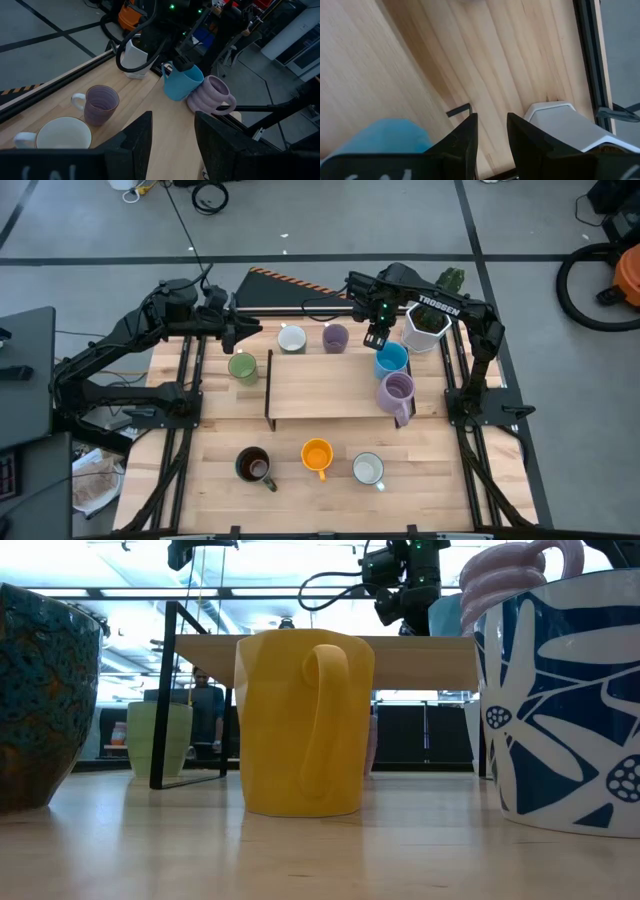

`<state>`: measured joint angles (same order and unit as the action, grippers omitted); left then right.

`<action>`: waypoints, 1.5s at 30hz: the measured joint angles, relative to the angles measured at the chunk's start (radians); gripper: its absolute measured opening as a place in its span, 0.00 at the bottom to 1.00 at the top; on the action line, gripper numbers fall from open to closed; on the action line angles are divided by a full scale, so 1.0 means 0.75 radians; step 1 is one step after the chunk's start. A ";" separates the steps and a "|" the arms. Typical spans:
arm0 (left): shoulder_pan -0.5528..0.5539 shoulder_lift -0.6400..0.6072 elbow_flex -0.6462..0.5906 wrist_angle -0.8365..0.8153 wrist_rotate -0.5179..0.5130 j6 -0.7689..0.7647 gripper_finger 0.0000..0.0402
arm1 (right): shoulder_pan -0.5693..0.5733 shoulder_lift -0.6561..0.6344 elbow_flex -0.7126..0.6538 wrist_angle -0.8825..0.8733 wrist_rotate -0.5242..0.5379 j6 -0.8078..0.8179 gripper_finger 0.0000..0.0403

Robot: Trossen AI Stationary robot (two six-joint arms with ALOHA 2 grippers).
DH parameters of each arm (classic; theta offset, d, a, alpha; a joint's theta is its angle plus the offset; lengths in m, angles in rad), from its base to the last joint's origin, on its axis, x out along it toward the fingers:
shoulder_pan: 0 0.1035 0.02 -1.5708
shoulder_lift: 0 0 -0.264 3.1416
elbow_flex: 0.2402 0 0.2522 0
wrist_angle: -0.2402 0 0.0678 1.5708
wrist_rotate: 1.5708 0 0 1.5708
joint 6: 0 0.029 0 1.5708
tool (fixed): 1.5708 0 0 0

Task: Place coffee mugs
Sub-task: Put the blue mug on the shelf, then put the violet mug on the shelf

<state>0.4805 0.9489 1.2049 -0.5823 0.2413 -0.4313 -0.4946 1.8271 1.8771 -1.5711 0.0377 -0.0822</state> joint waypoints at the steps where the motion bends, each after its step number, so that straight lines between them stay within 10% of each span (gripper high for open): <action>1: -0.001 0.000 0.000 0.000 0.000 0.000 0.38 | 0.000 0.000 0.000 0.000 0.006 0.000 0.27; 20: 0.000 0.000 0.000 0.001 0.000 0.013 0.38 | 0.060 0.001 0.066 -0.001 -0.122 -0.105 0.27; 45: 0.000 0.000 0.000 0.001 0.000 0.021 0.38 | 0.017 0.002 0.066 0.000 0.037 -0.110 0.23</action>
<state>0.4803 0.9489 1.2049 -0.5819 0.2413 -0.4153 -0.4820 1.8282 1.9263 -1.5710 0.0655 -0.1647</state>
